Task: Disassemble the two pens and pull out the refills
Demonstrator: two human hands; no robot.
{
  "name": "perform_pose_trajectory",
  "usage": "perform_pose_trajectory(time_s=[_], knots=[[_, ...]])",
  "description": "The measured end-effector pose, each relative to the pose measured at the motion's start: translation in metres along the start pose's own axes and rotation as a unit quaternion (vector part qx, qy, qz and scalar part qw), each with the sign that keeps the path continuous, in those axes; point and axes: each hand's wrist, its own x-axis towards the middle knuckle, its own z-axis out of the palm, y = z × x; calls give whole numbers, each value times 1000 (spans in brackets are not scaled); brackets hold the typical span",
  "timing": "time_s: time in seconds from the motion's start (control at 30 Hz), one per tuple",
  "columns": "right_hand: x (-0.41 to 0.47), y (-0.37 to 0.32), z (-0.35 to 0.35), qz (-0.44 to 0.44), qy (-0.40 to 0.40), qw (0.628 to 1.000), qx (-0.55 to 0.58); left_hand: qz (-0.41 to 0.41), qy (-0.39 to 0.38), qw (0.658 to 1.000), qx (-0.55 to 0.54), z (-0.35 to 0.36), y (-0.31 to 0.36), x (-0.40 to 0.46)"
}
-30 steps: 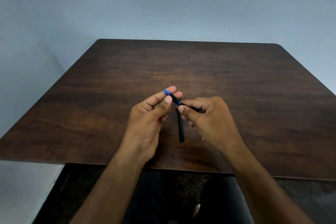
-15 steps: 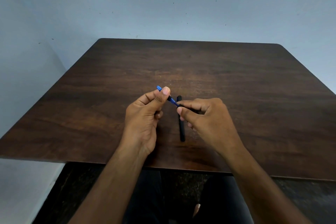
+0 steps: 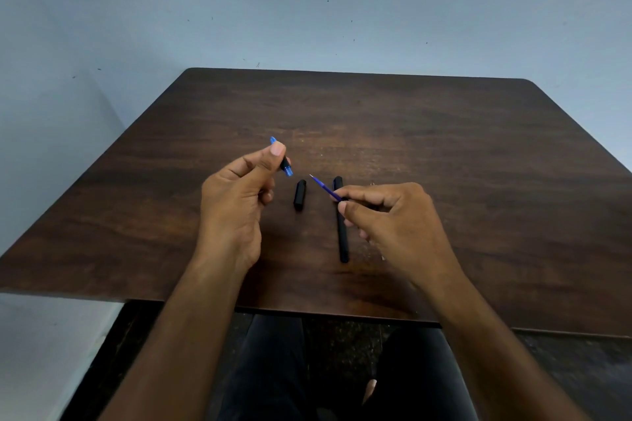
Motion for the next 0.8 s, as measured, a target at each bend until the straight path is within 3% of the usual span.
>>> perform_pose_trajectory(time_s=[0.17,0.27,0.33,0.57,0.8], knots=[[1,4,0,2,8,1000,-3,-13,-50,976,213,-14,-1,-1],[2,4,1,-4,10,1000,-13,-1,-27,908,419,-13,-8,-5],[3,4,2,0,10,1000,-10,-4,-12,870,492,-9,-12,-7],[2,4,2,6,11,1000,-22,-8,-4,825,565,-1,-23,-6],[1,7,3,4,12,1000,-16,-9,-10,819,573,0,-23,-6]])
